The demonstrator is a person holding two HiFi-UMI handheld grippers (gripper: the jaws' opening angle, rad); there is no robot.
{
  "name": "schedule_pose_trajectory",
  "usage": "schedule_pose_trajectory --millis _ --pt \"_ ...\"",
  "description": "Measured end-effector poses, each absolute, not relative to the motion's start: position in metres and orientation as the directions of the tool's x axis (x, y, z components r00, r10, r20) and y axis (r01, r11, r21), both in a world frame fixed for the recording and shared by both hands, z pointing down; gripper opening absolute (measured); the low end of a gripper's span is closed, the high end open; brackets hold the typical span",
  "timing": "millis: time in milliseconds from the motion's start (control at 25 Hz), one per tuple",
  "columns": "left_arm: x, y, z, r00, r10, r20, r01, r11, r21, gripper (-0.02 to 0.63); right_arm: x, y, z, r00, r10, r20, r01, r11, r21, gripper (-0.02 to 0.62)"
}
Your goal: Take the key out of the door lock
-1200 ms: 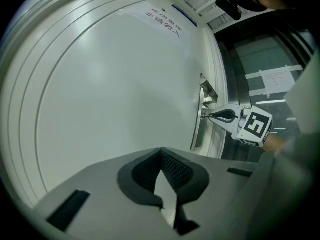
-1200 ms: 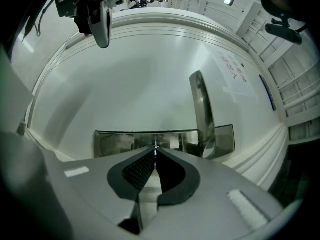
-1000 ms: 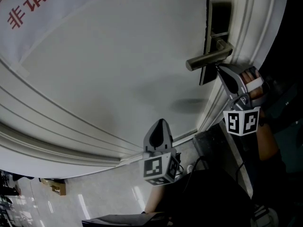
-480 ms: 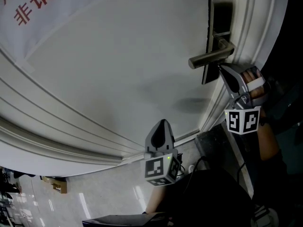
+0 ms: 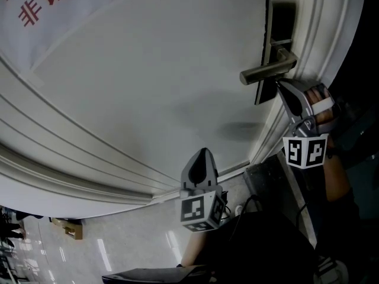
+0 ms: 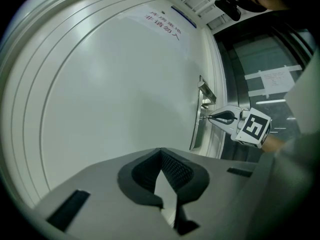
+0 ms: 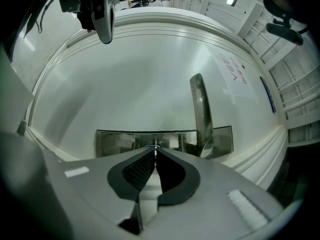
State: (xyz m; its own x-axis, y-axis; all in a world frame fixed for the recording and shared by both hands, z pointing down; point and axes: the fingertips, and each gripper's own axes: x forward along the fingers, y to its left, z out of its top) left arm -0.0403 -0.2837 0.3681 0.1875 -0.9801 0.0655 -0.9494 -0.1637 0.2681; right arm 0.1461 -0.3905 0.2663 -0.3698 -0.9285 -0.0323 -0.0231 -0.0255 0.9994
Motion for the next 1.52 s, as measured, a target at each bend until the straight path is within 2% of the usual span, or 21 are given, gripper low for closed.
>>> schedule_pose_trajectory --millis 1520 --pt "-0.032 -0.286 0.368 0.206 -0.976 0.067 -0.943 -0.179 0.279 0.000 0.158 -0.369 0.270 -0.372 -0.927 -0.047 -0.015 -0.044 0.999 0.011"
